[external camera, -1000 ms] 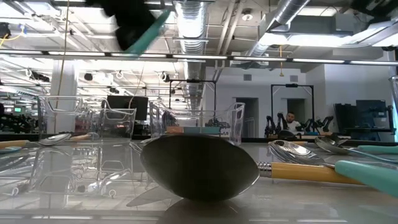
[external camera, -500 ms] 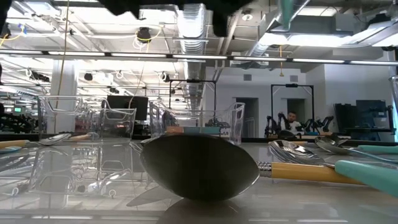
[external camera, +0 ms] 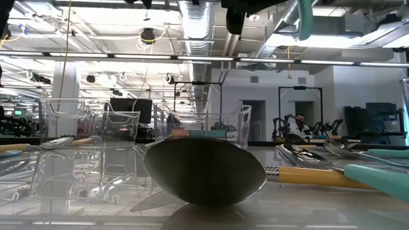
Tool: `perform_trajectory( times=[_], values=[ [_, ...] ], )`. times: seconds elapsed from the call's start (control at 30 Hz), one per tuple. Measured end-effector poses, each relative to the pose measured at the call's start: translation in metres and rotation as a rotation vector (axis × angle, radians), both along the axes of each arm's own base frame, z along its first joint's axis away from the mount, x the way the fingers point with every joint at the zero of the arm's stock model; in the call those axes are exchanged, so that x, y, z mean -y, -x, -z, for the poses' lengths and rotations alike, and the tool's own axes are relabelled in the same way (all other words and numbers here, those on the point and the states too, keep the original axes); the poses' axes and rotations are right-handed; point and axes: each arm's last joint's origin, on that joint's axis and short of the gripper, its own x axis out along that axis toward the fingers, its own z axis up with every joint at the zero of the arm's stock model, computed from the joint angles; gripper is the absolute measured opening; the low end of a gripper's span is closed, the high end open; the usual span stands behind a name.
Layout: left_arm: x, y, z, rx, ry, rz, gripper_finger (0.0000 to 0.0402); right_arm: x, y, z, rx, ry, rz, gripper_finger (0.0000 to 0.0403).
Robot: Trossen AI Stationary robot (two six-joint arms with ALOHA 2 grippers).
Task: Sort silverware by color (type)
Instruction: Put the green spoon into the bottom transparent bin
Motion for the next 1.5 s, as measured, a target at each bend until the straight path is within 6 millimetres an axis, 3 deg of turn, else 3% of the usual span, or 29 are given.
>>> perform_trajectory(
  times=[0.3,0.4,0.53,0.6,0.7,0.77,0.87,0.93,1.03,1.17,1.3,1.5],
  values=[
    [-0.005,0.0,0.002,-0.015,-0.042,-0.113,0.0049,0.01,-0.015,0.004,0.0,-0.016,0.026,0.0165],
    [-0.007,0.0,0.003,-0.025,-0.05,-0.161,0.005,0.01,-0.015,0.005,-0.007,-0.014,0.032,0.0135],
    [-0.006,0.0,0.001,-0.011,-0.08,-0.159,0.0064,0.01,-0.015,0.004,0.003,-0.041,0.034,0.0062],
    [-0.005,0.0,0.002,-0.013,-0.114,-0.145,0.008,0.009,-0.013,0.004,-0.003,-0.04,0.022,0.0062],
    [-0.003,0.004,0.002,-0.062,-0.162,-0.141,0.0112,0.009,-0.001,-0.004,-0.014,-0.073,0.002,0.0062],
    [-0.002,0.01,0.0,-0.126,-0.186,-0.148,0.0134,0.011,0.011,-0.022,-0.019,-0.143,-0.009,0.0062],
    [-0.005,0.024,-0.01,-0.228,-0.203,-0.164,0.016,0.017,0.037,-0.04,-0.095,-0.298,-0.032,0.0062],
    [-0.007,0.032,-0.015,-0.279,-0.195,-0.172,0.0172,0.021,0.051,-0.042,-0.191,-0.46,-0.037,0.0062],
    [-0.01,0.042,-0.017,-0.331,-0.179,-0.207,0.0181,0.022,0.069,-0.021,-0.438,-0.697,0.052,0.0062],
    [-0.011,0.046,-0.013,-0.344,-0.186,-0.23,0.0182,0.008,0.092,0.024,-0.712,-0.875,0.282,0.0062],
    [-0.012,0.047,-0.01,-0.348,-0.209,-0.238,0.0182,-0.01,0.109,0.05,-0.798,-1.013,0.425,0.0062],
    [-0.015,0.046,-0.01,-0.351,-0.243,-0.235,0.0182,-0.028,0.126,0.066,-0.827,-1.116,0.562,0.0065]
  ],
)
